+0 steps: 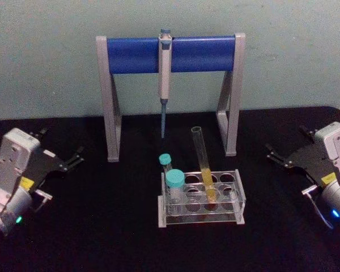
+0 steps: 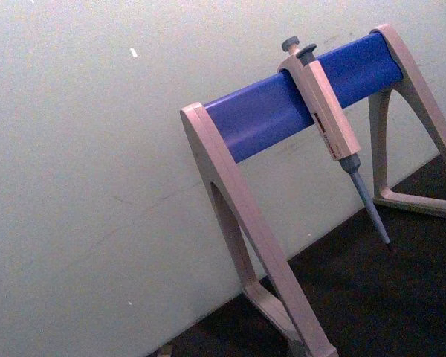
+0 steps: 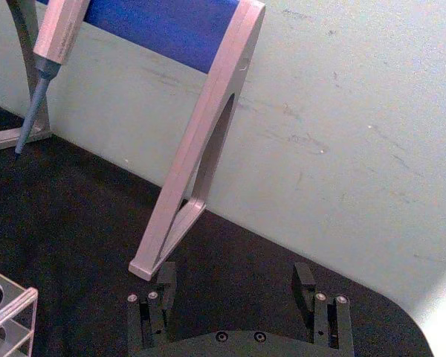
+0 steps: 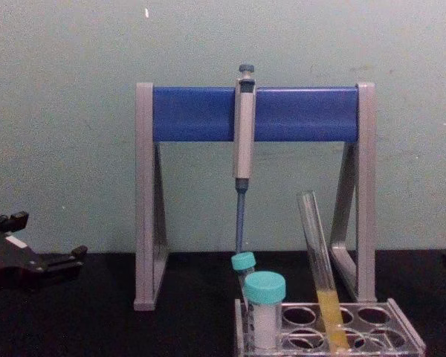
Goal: Pick up the test tube from the test tube rack, shake it, then place it back into the test tube rack.
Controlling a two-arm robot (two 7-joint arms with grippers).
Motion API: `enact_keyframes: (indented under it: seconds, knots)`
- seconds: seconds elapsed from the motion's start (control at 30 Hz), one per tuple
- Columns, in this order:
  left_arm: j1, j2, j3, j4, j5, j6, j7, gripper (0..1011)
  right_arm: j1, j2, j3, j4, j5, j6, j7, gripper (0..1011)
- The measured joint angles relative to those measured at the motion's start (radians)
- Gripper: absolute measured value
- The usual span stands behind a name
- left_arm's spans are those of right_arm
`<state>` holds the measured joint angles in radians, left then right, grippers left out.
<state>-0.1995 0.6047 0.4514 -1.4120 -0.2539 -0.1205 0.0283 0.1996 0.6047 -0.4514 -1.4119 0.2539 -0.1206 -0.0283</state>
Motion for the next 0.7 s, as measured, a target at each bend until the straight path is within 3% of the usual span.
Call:
enact_keyframes:
  seconds: [0.7]
  knots:
    - [0.000,0.000,0.000,0.000,0.000,0.000,0.000,1001,0.000,0.000,0.000,0.000,0.000,0.000,0.000,1000]
